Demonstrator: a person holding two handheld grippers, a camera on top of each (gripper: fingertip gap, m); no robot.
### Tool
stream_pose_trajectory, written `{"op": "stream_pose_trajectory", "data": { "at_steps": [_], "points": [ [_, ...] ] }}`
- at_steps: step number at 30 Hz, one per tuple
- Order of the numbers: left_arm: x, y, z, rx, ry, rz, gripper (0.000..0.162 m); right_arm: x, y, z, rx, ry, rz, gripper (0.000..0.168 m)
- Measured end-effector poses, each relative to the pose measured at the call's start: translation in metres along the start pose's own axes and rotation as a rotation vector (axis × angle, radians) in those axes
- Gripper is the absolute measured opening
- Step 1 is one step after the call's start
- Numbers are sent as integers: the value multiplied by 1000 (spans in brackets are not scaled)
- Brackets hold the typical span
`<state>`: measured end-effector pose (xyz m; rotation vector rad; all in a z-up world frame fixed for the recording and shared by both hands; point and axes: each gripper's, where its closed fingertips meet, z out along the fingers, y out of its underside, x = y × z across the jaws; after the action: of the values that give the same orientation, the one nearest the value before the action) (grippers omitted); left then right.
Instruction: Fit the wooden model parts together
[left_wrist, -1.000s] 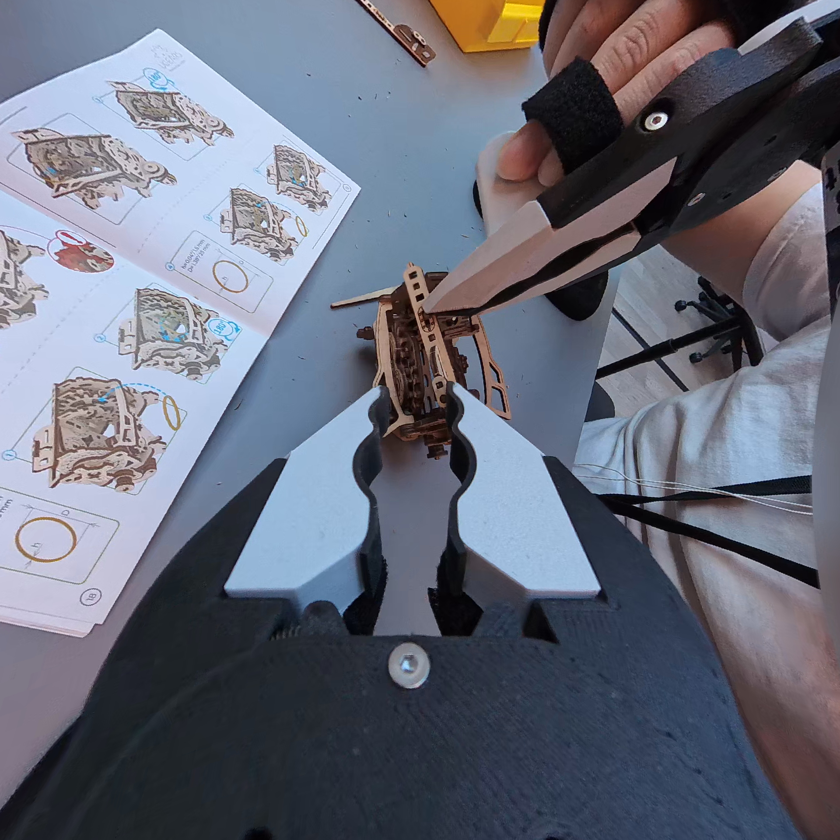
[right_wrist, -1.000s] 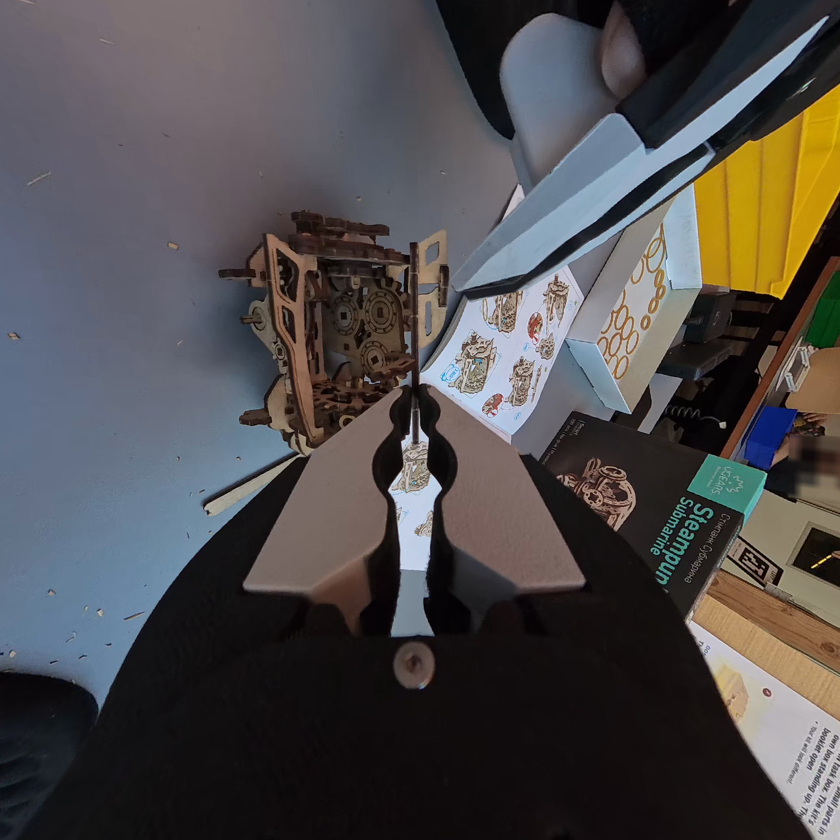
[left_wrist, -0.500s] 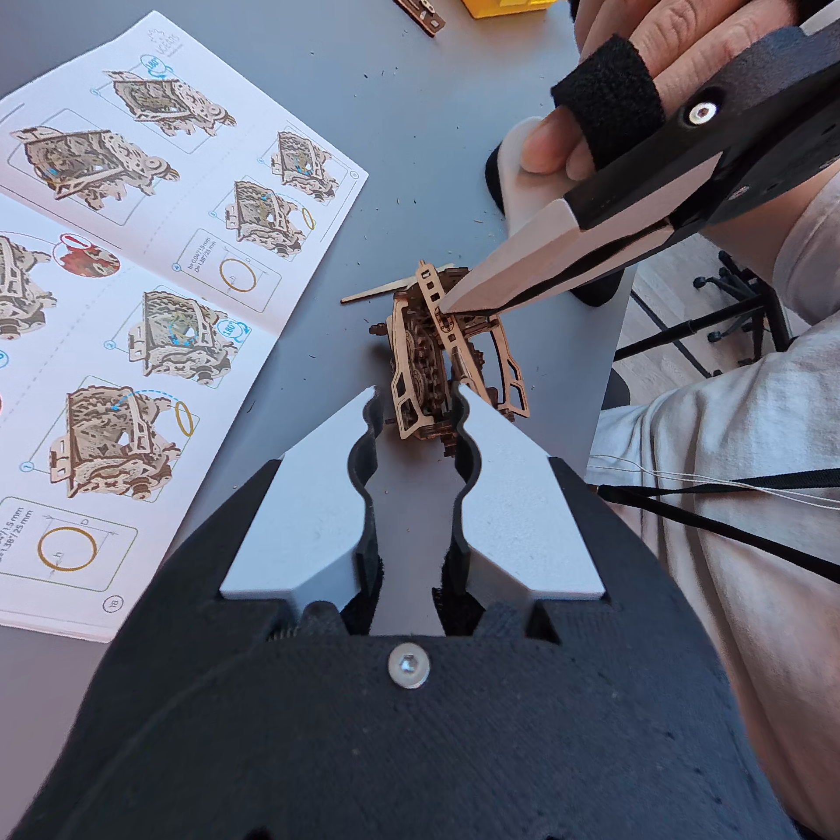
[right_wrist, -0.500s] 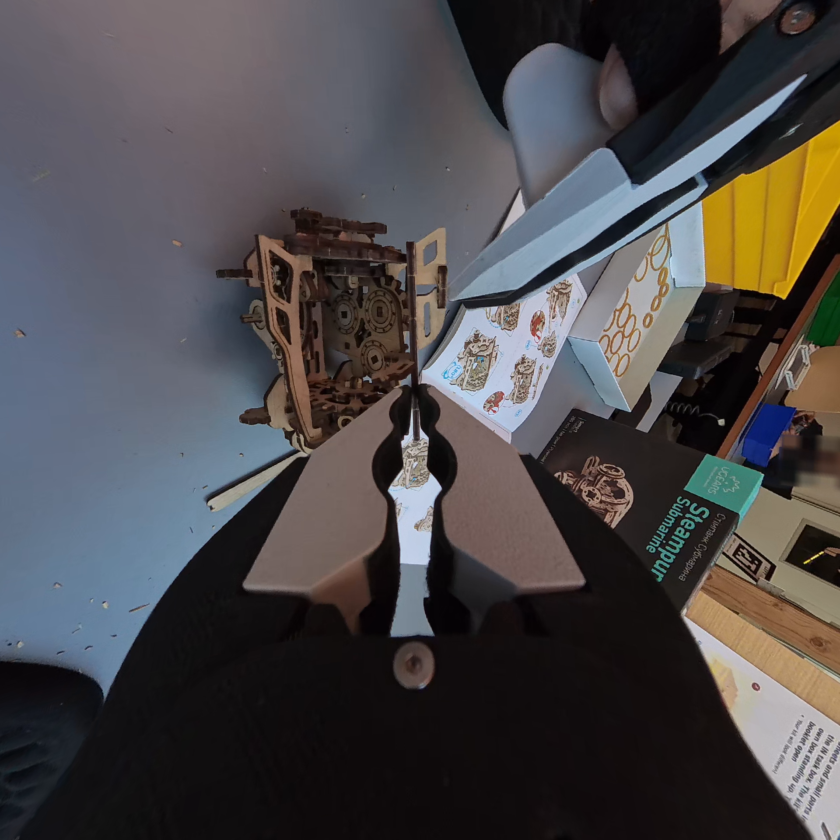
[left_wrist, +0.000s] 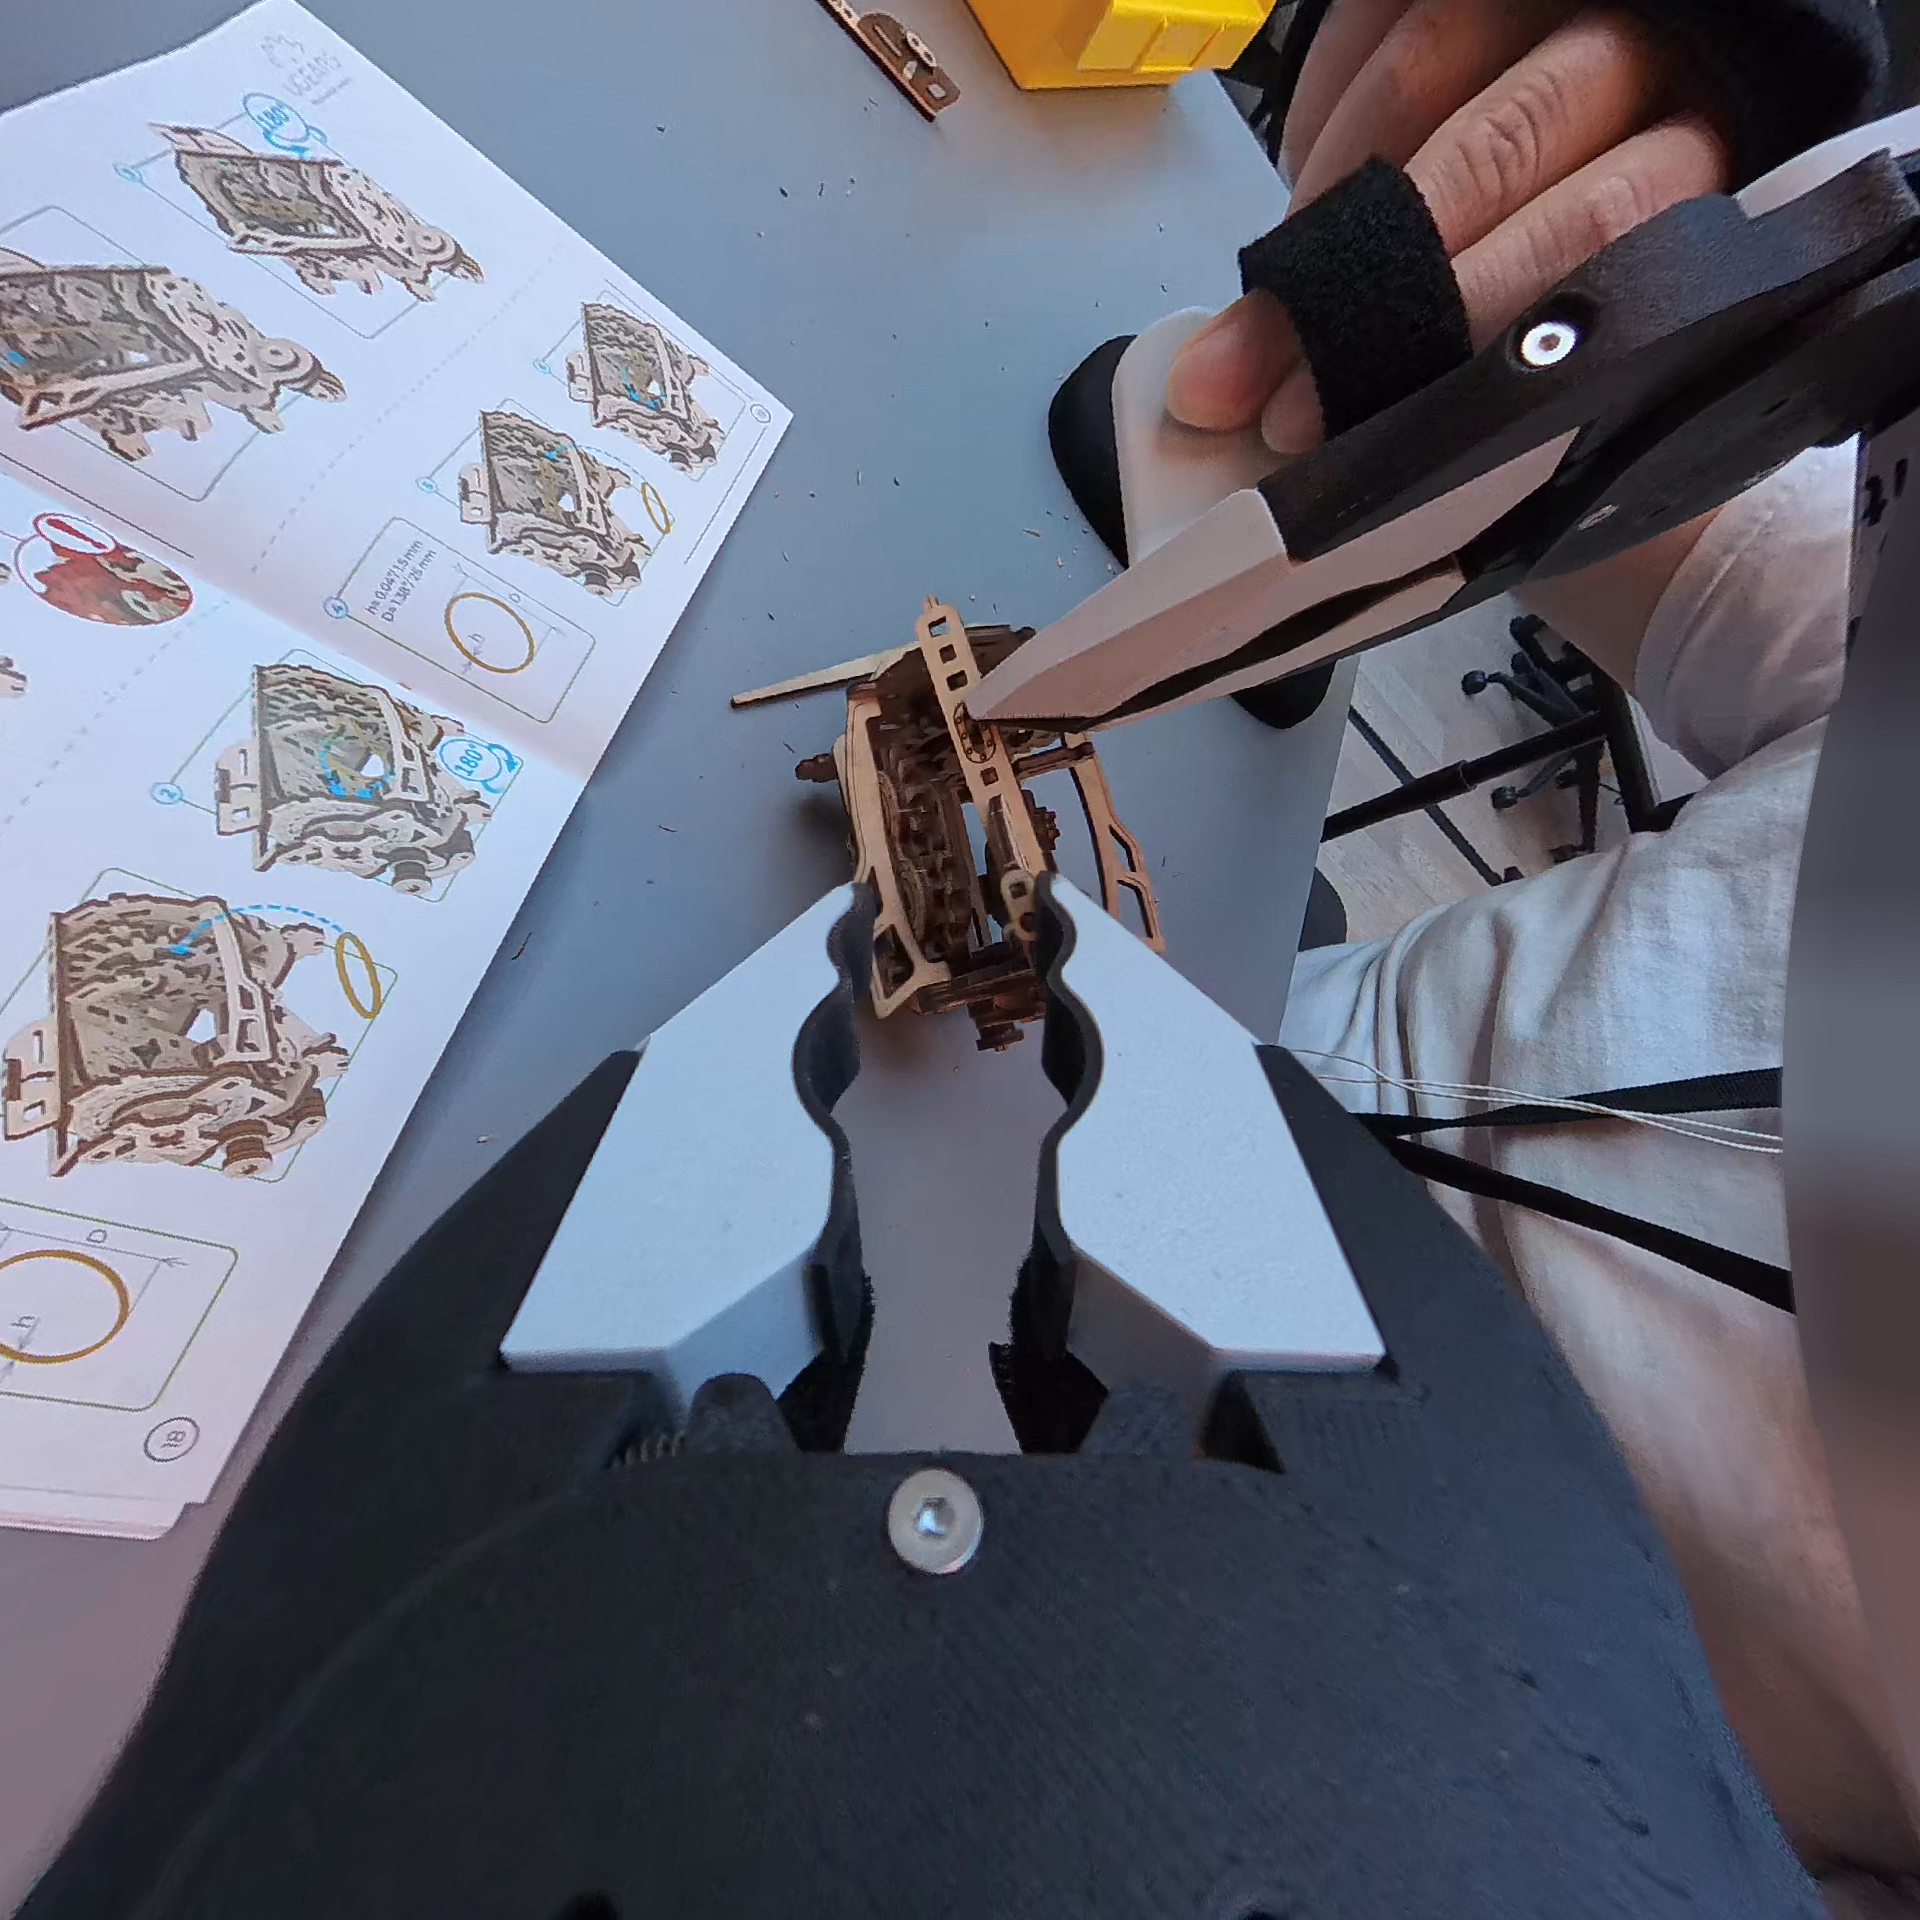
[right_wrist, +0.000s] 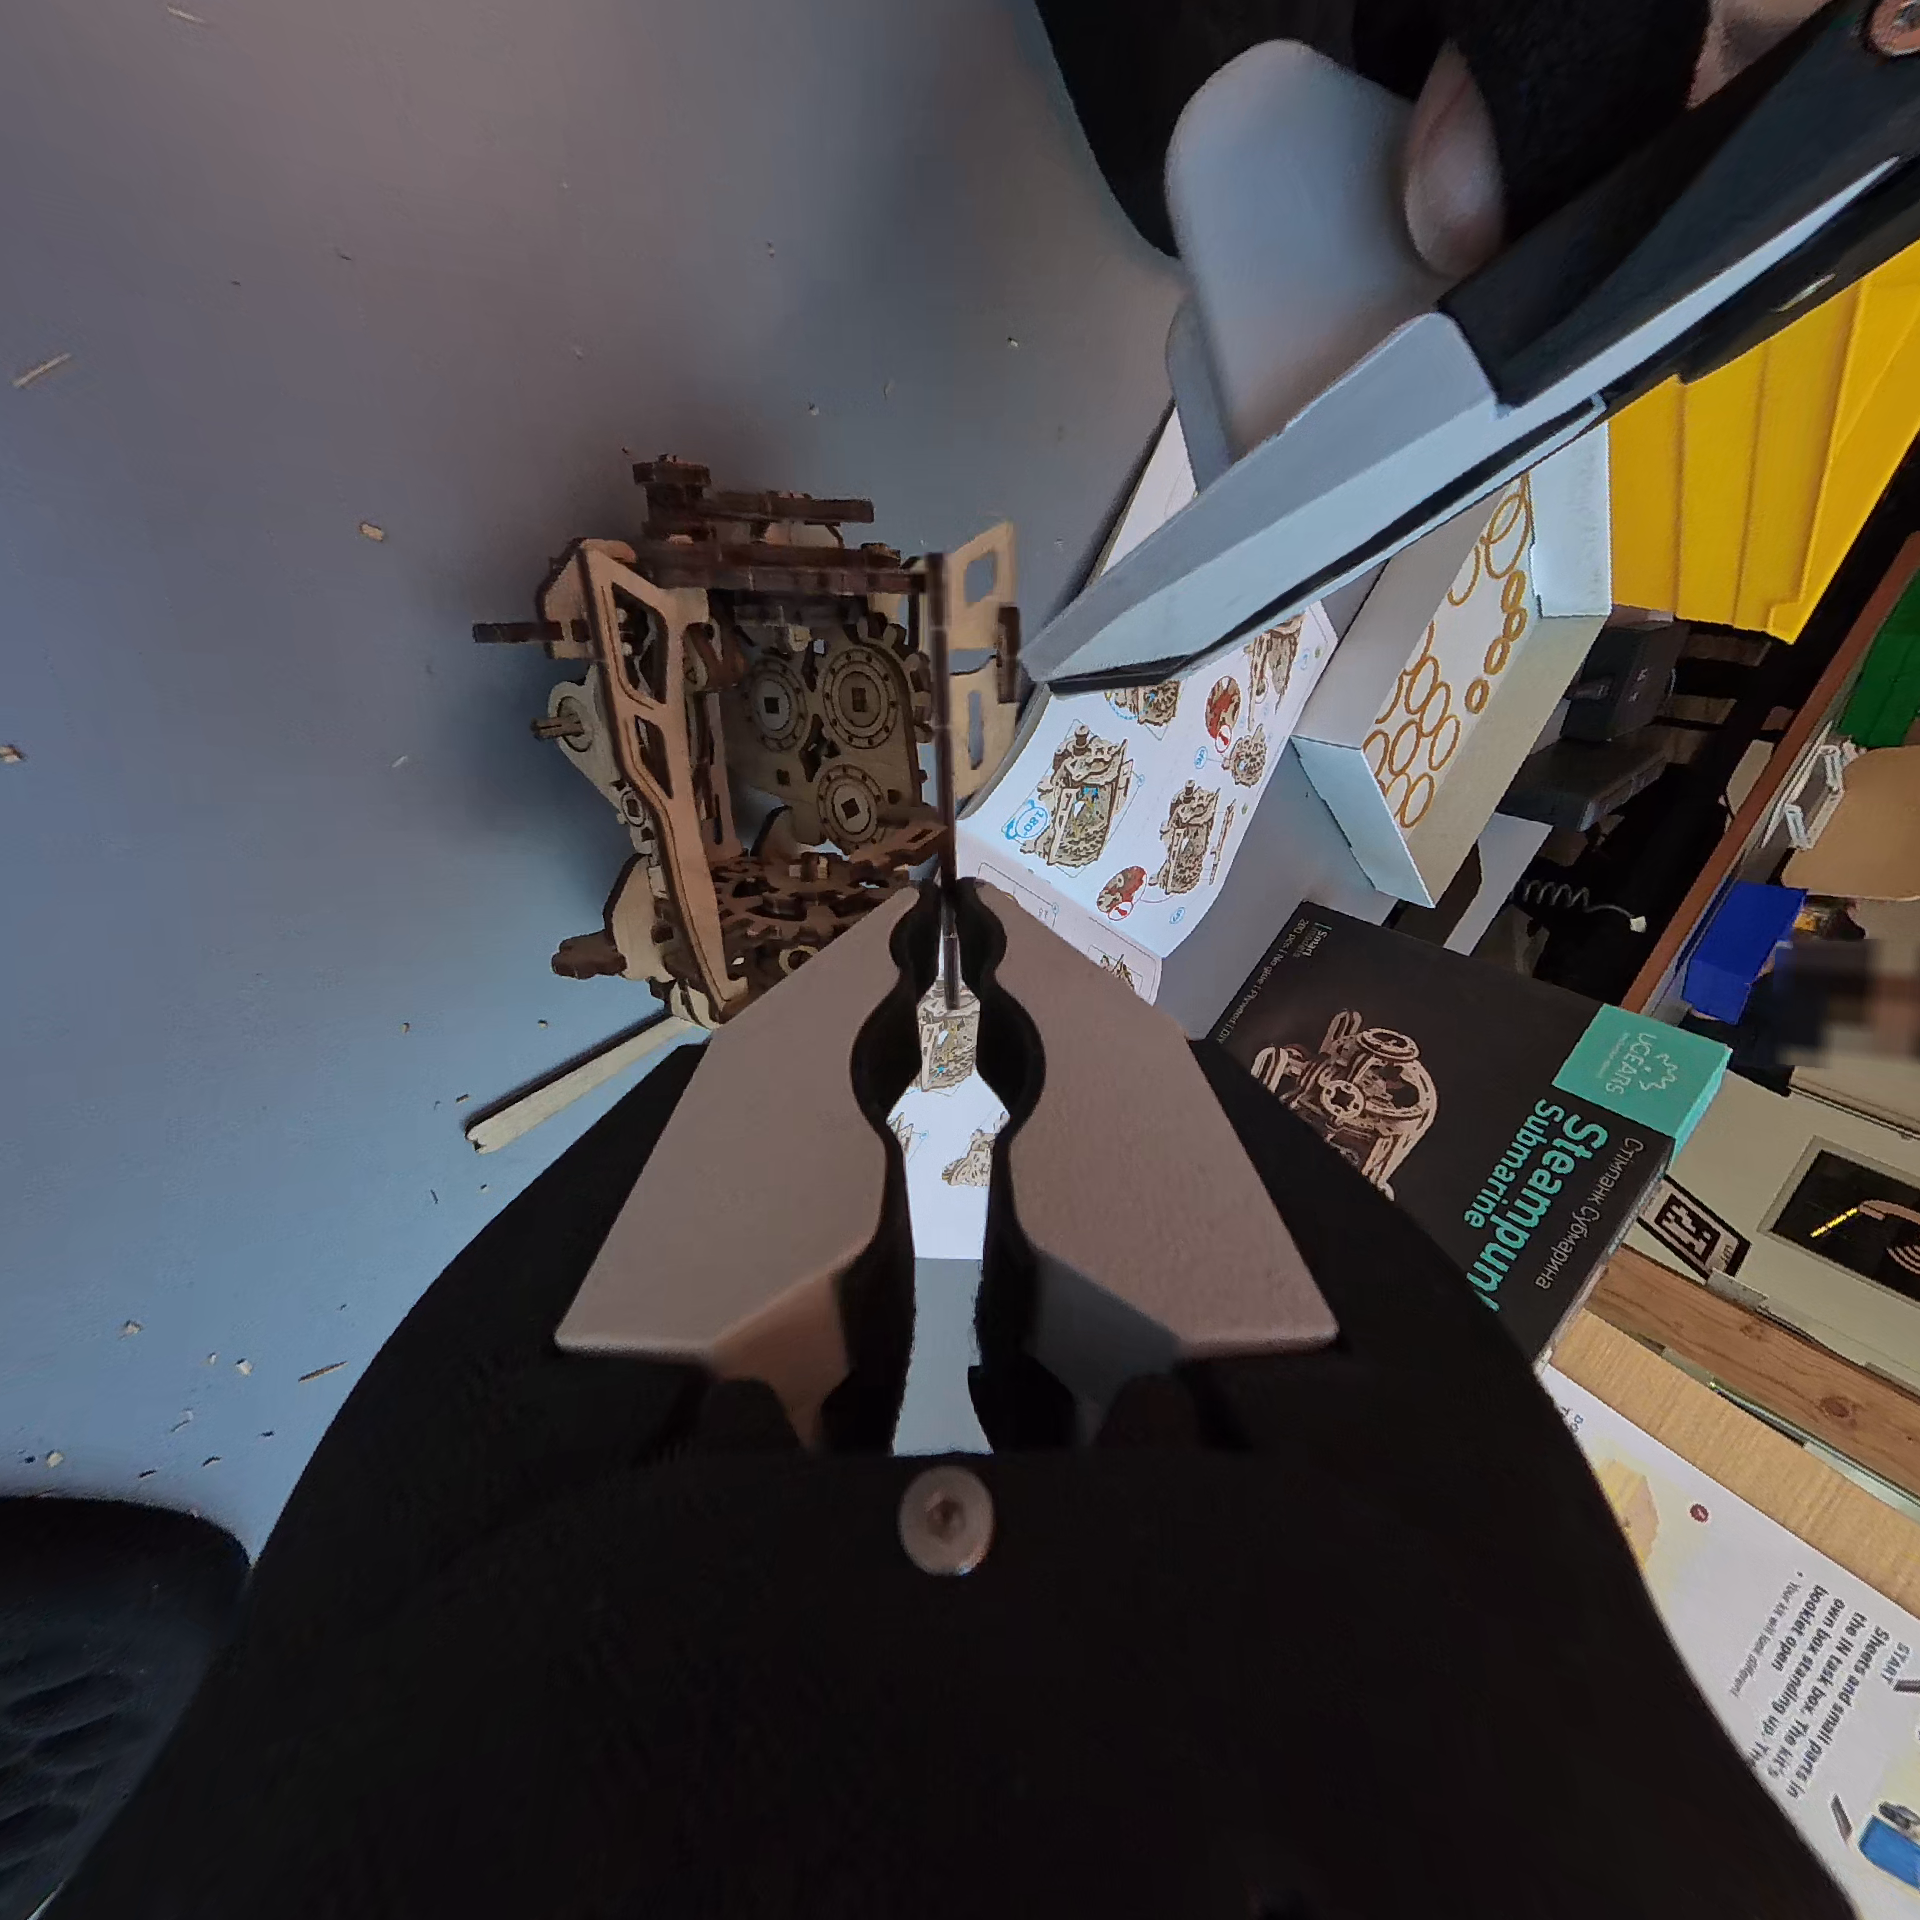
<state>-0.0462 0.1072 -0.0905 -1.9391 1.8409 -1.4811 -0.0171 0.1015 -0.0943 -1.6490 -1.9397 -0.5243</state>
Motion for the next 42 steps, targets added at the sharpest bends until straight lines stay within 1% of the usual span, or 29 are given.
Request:
{"op": "stream_pose_trajectory", "data": {
  "at_steps": [5, 8, 11, 14, 15, 23, 42],
  "points": [
    [-1, 5, 4, -37, -9, 4, 31, 4, 2, -1, -13, 18, 12, 2],
    [2, 3, 4, -30, 11, 2, 22, 4, 1, -1, -16, 23, 14, 2],
    [1, 2, 3, -21, 15, 0, 19, 4, 2, -1, -23, 31, 11, 2],
    [2, 4, 4, -19, 37, -11, 7, 5, 2, 2, -18, 25, 13, 2],
    [2, 4, 4, -16, 45, -18, 6, 5, 2, 3, -14, 21, 14, 2],
    [-1, 6, 2, 5, 52, -57, 6, 7, 1, 8, 27, -24, -6, 2],
    [0, 7, 7, 61, 122, -115, 6, 6, 4, 8, 13, -40, -54, 3]
  ]
}}
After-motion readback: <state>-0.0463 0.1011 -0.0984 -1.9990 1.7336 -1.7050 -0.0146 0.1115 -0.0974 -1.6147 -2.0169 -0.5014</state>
